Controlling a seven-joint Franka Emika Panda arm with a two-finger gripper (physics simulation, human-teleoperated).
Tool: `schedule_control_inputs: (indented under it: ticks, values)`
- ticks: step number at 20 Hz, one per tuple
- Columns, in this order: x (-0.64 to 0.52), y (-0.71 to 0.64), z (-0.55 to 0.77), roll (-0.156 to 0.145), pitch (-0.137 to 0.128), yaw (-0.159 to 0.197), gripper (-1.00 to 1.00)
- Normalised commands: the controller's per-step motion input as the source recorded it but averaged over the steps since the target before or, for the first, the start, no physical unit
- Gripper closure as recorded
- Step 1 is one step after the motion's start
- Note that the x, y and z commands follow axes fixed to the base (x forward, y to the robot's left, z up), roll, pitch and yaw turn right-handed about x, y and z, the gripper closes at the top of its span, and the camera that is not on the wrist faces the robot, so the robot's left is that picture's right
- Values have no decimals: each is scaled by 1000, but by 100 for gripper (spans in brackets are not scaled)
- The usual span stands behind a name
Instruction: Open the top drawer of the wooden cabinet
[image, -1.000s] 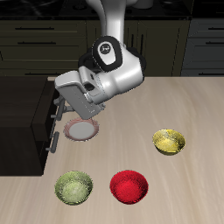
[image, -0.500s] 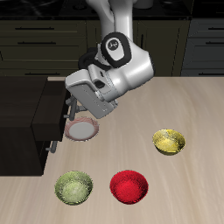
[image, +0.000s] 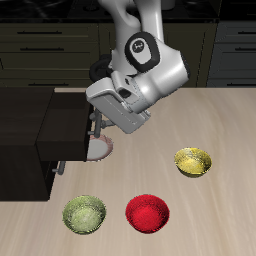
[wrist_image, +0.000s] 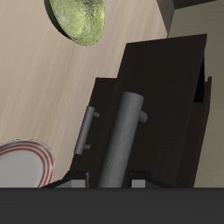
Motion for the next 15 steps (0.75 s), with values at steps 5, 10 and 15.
schedule_control_inputs:
  ticks: [5, 10, 15]
  values:
    - [428, 863, -8, 144, 12, -28, 100]
    - [253, 889, 87, 167, -23, -16, 100]
    - [125, 680, 17, 118, -4, -8, 100]
